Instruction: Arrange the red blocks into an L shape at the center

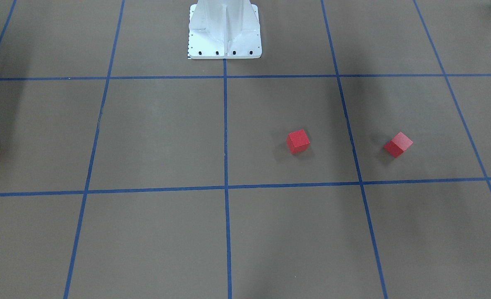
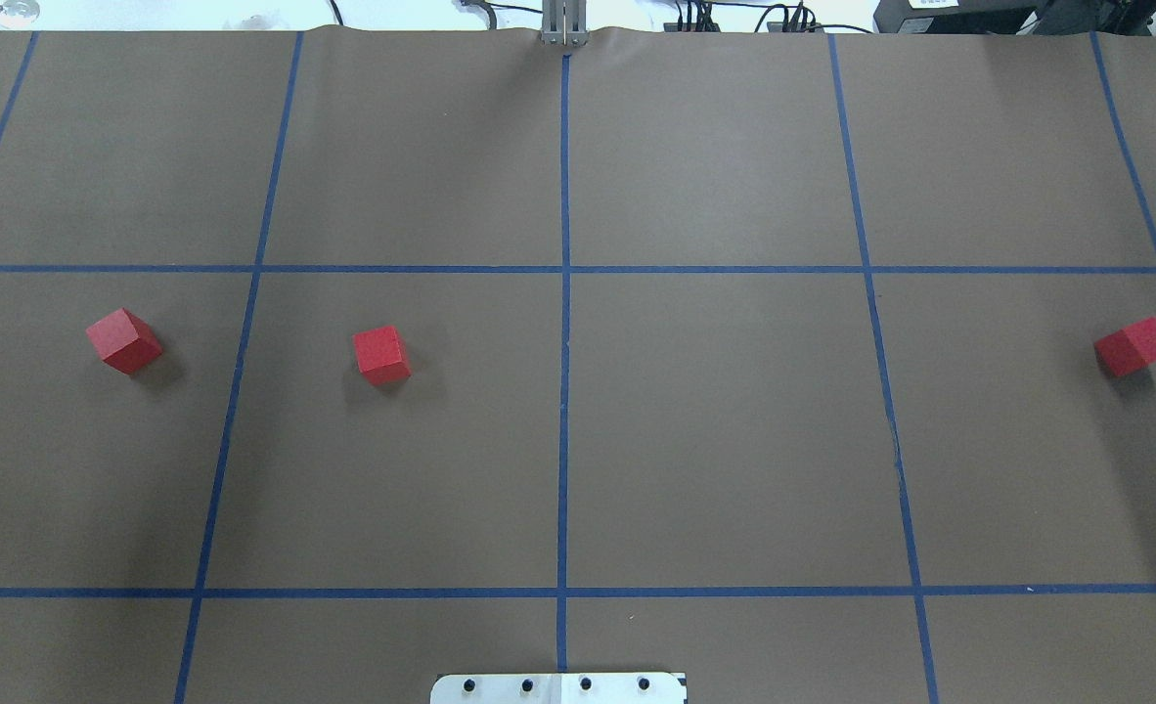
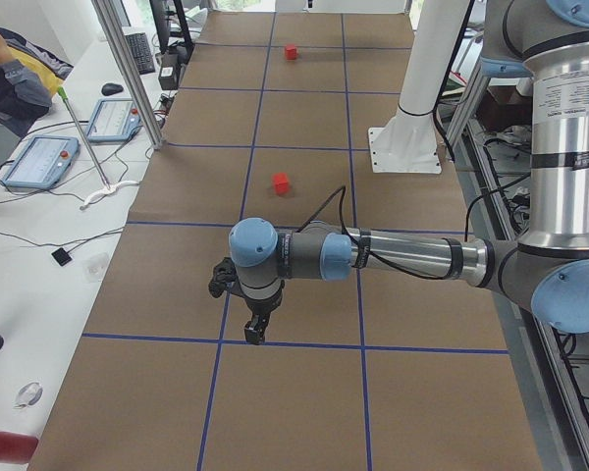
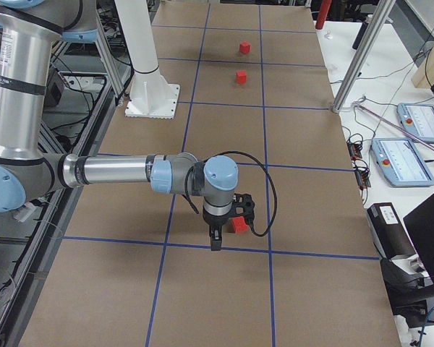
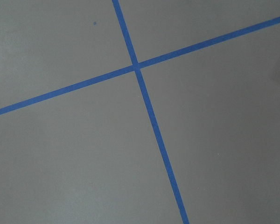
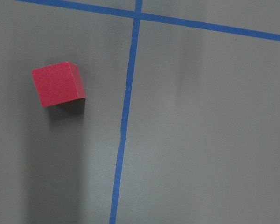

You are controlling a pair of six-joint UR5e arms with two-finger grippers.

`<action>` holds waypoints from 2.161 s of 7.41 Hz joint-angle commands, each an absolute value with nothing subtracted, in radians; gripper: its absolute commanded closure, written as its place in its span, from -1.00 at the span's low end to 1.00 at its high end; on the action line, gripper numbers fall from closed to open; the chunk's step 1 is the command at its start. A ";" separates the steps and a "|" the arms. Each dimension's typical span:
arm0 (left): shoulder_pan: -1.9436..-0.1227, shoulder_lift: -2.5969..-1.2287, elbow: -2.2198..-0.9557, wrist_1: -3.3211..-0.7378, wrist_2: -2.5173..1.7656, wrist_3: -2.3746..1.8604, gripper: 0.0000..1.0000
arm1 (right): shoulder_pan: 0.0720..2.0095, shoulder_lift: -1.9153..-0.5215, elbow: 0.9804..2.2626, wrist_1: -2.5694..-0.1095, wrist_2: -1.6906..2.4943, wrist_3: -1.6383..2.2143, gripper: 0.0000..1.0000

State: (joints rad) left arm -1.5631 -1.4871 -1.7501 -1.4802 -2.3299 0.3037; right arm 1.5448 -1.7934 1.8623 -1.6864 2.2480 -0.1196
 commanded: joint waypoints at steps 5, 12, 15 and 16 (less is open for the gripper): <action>-1.563 -1.499 -1.781 -1.479 -2.322 0.292 -1.00 | 1.545 -1.792 1.871 -1.683 2.338 -0.118 -0.99; -1.563 -1.618 -1.733 -1.661 -2.332 0.291 -1.00 | 1.545 -1.700 1.822 -1.454 2.336 -0.072 -0.99; -1.552 -1.600 -1.677 -1.840 -2.330 0.291 -1.00 | 1.469 -1.703 1.760 -1.338 2.361 -0.069 -0.99; -1.528 -1.603 -1.668 -1.844 -2.330 0.291 -1.00 | 1.403 -1.700 1.746 -1.338 2.352 -0.068 -0.99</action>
